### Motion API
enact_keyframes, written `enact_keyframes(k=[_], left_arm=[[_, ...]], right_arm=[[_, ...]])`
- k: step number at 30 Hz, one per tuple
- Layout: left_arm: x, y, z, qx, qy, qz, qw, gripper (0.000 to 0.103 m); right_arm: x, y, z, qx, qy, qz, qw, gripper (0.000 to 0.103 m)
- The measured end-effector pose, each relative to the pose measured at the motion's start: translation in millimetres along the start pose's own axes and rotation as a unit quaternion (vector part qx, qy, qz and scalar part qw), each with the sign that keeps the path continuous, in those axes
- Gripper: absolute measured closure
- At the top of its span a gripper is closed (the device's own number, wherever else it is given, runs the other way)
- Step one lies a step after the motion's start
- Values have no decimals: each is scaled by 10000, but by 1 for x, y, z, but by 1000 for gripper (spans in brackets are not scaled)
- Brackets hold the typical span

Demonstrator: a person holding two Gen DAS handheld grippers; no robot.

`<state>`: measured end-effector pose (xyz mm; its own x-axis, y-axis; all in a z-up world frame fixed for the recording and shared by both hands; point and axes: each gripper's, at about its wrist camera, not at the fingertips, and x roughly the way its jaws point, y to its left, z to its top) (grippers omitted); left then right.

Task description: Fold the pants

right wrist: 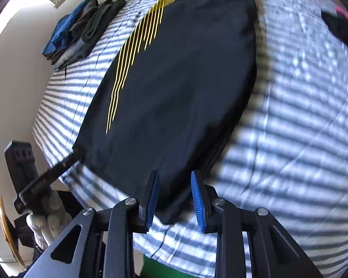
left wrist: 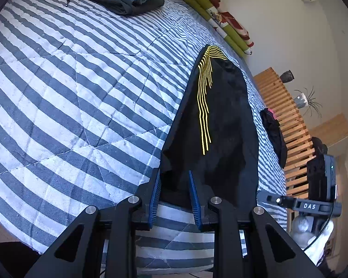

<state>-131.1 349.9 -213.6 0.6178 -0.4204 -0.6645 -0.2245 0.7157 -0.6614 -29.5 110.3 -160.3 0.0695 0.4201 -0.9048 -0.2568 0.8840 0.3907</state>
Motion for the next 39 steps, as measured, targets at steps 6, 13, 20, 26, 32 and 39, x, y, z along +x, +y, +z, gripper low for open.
enact_keyframes(k=[6,13,20,26,32,39], left_arm=[[-10,16,7,-207,-113,134,9996,64],[2,12,20,-30,35,39,10000,75],[1,7,20,15,7,20,10000,101],[-12,-4,18,54,-32,-127,9999,101],[-12,-18,2,357,80,-15,9993,101],[-9,-6,2,281,109,235,9993,101]], right_arm=[[19,-2,-3,496,76,409,9979,77],[22,-5,-6,593,142,389,9974,77],[9,-7,-12,484,69,342,9982,93],[-11,-8,-15,354,-70,346,9988,100],[-25,-13,-28,351,-152,271,9989,101],[2,-16,-37,443,82,134,9989,101]])
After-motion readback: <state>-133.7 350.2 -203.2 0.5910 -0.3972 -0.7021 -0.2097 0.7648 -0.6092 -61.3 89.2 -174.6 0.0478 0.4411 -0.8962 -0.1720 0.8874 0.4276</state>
